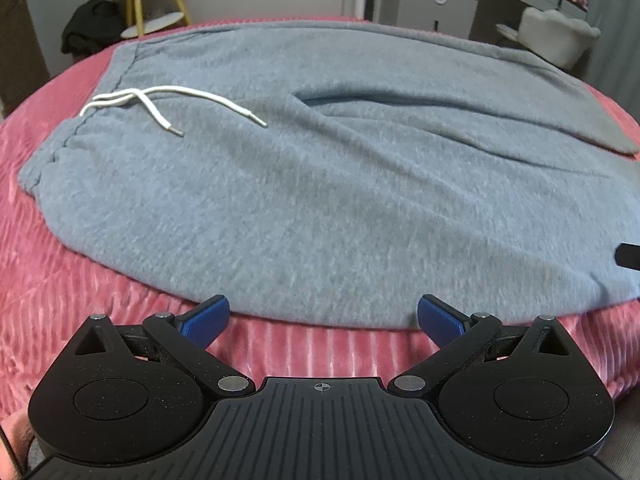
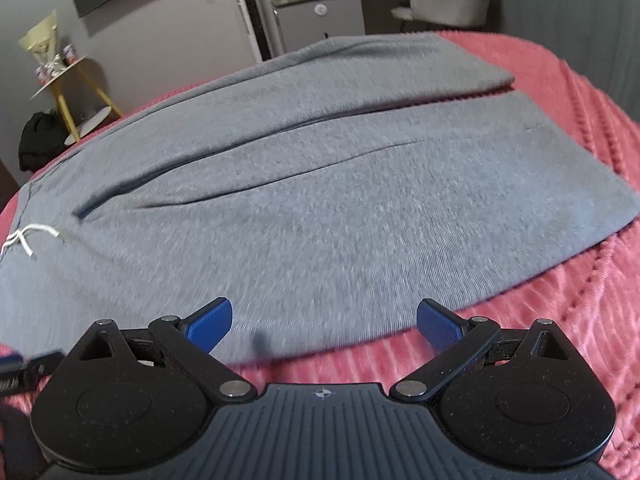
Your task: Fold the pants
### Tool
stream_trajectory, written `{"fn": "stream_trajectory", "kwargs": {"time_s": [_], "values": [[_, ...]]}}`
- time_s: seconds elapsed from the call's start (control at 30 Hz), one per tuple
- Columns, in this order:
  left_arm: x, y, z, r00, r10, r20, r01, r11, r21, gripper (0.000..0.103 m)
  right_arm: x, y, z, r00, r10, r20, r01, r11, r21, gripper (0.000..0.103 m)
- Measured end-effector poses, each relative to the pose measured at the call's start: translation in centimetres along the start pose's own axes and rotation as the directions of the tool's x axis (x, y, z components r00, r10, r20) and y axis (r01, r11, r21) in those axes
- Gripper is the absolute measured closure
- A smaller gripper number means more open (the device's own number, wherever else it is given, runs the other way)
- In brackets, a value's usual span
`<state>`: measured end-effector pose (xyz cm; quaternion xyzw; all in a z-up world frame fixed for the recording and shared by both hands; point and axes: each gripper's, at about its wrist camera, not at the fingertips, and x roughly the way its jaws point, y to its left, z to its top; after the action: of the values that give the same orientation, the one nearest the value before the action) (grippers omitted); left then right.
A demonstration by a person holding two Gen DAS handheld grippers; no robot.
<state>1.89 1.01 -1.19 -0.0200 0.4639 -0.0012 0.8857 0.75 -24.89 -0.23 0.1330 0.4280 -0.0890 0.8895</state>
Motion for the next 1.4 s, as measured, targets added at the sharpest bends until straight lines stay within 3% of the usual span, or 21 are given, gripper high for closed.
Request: {"fn": "stream_trajectory", "kwargs": {"time_s": [0.1,0.23,0.3,0.37,0.43,0.5,0.57,0.6,0.67,0.73,0.8,0.9,0.93,1.03,1.1,1.13,1.17,1.23,1.3,1.4], "values": [[-0.4,0.5,1.8,0.999,0.015,0.042,-0.014,1.0,-0.027,0.0,2.8,-0.6,1.3,1.0,-0.01,-0.022,0.011,0.999,0.04,0.004],[-0.1,2.2,5.9,0.989,0.068,0.134,-0.048,0.987,-0.153,0.0,6.4,-2.0,2.0,0.998,-0.031,-0.06,0.037,0.994,0.098,0.004],[1.0,3.4,8.1,0.978,0.117,0.171,-0.076,0.971,-0.226,0.0,7.1,-1.5,2.2,0.995,-0.059,-0.084,0.065,0.996,0.062,0.004],[2.7,4.7,10.2,0.965,0.167,0.204,-0.101,0.949,-0.298,0.0,7.9,-0.3,3.0,0.98,-0.096,-0.172,0.087,0.994,-0.058,0.004],[4.8,5.8,11.1,0.946,0.227,0.23,-0.134,0.924,-0.358,0.0,8.3,-0.3,5.3,0.963,-0.071,-0.258,0.05,0.995,-0.085,0.004],[6.9,7.2,10.9,0.931,0.276,0.24,-0.155,0.892,-0.424,0.0,7.9,-1.5,9.2,0.985,0.017,-0.172,-0.022,0.999,-0.026,0.004],[8.6,8.3,9.9,0.925,0.293,0.241,-0.157,0.875,-0.458,0.0,8.7,-2.9,14.4,0.998,0.019,-0.065,-0.015,0.999,0.052,0.004],[9.2,8.5,9.6,0.924,0.299,0.238,-0.163,0.872,-0.462,0.0,9.7,-3.6,17.3,1.0,0.012,-0.02,-0.01,0.995,0.097,0.004],[10.0,8.9,9.7,0.921,0.319,0.224,-0.198,0.877,-0.437,0.0,12.6,-4.8,22.7,0.999,-0.015,0.051,0.005,0.98,0.197,0.02],[10.5,8.7,9.6,0.907,0.348,0.238,-0.248,0.897,-0.365,0.0,16.0,-6.0,27.6,0.996,-0.033,0.086,0.004,0.948,0.318,0.03],[11.1,8.4,9.1,0.9,0.363,0.24,-0.286,0.91,-0.301,0.0,19.7,-7.0,31.5,0.992,-0.073,0.099,0.02,0.89,0.456,0.03],[11.9,7.9,8.7,0.896,0.369,0.248,-0.306,0.916,-0.258,0.0,24.1,-8.2,34.5,0.99,-0.117,0.084,0.042,0.791,0.611,0.023],[11.9,7.9,8.5,0.892,0.37,0.259,-0.306,0.917,-0.256,0.0,25.2,-8.1,35.0,0.988,-0.142,0.065,0.07,0.774,0.629,0.016],[12.0,8.0,8.2,0.891,0.363,0.272,-0.293,0.918,-0.268,0.0,28.2,-7.8,35.1,0.981,-0.196,0.006,0.151,0.773,0.616,0.015],[12.2,8.4,8.3,0.899,0.348,0.265,-0.271,0.919,-0.285,0.0,28.4,-7.2,34.6,0.962,-0.273,0.023,0.212,0.795,0.568,0.043],[12.2,8.7,8.3,0.906,0.335,0.261,-0.255,0.92,-0.297,0.0,28.2,-7.1,34.2,0.954,-0.297,0.034,0.233,0.808,0.541,0.075],[12.0,8.9,8.2,0.909,0.325,0.26,-0.242,0.921,-0.305,0.0,27.8,-7.5,33.5,0.959,-0.278,0.051,0.208,0.817,0.538,0.092],[11.9,9.0,8.2,0.912,0.319,0.258,-0.237,0.923,-0.303,0.0,25.9,-8.6,32.6,0.972,-0.208,0.104,0.114,0.815,0.568,0.094],[11.6,9.2,8.2,0.916,0.312,0.254,-0.227,0.922,-0.314,0.0,22.5,-9.5,31.0,0.971,-0.147,0.186,0.017,0.827,0.562,0.095],[10.6,9.5,8.4,0.921,0.295,0.253,-0.199,0.917,-0.347,0.0,16.0,-11.0,25.7,0.944,-0.076,0.32,-0.128,0.811,0.571,0.095]]}}
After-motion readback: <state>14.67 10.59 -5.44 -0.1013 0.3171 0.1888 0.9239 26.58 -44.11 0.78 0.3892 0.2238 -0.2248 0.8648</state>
